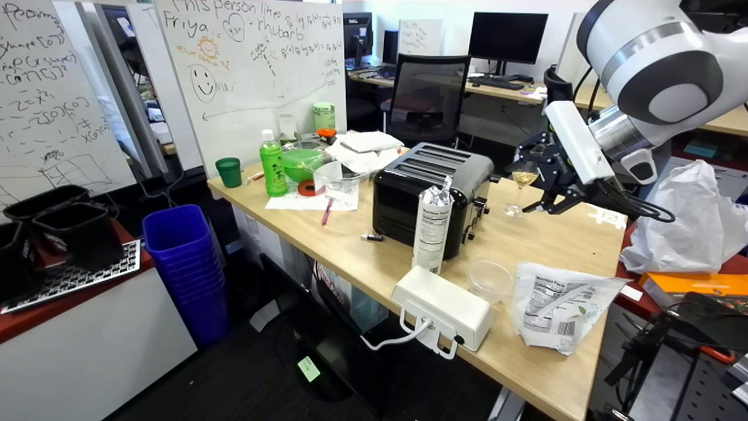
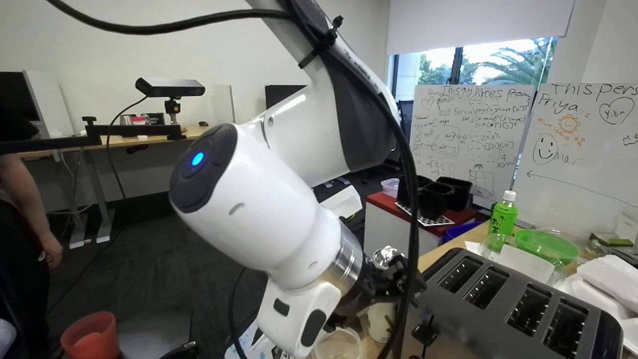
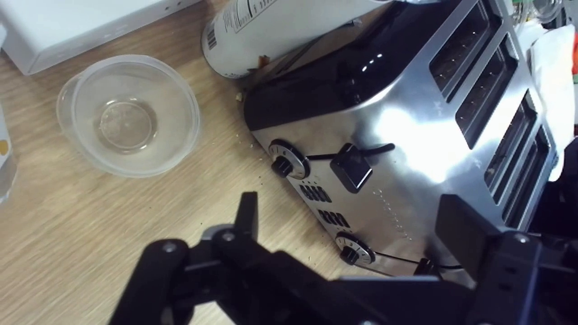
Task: Turn the bottom right knob of the toaster to the left
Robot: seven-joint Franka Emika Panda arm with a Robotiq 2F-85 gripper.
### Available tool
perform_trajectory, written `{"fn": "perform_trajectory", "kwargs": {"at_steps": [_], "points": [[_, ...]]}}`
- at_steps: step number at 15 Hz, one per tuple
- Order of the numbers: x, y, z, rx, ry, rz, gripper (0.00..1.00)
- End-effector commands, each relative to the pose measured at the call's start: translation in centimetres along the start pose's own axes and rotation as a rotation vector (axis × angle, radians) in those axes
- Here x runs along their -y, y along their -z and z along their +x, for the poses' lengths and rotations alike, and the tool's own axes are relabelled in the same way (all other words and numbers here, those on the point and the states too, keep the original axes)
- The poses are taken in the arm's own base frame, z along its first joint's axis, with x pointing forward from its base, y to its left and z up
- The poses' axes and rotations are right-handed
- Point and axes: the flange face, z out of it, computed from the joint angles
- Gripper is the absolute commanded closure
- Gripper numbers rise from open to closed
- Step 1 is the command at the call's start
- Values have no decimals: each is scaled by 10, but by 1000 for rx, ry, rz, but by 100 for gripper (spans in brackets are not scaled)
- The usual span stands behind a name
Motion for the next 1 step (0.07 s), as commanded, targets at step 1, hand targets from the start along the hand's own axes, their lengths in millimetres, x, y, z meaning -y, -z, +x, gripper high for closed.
{"fn": "perform_trajectory", "kwargs": {"at_steps": [1], "points": [[0, 0, 0, 0, 0, 0, 0]]}}
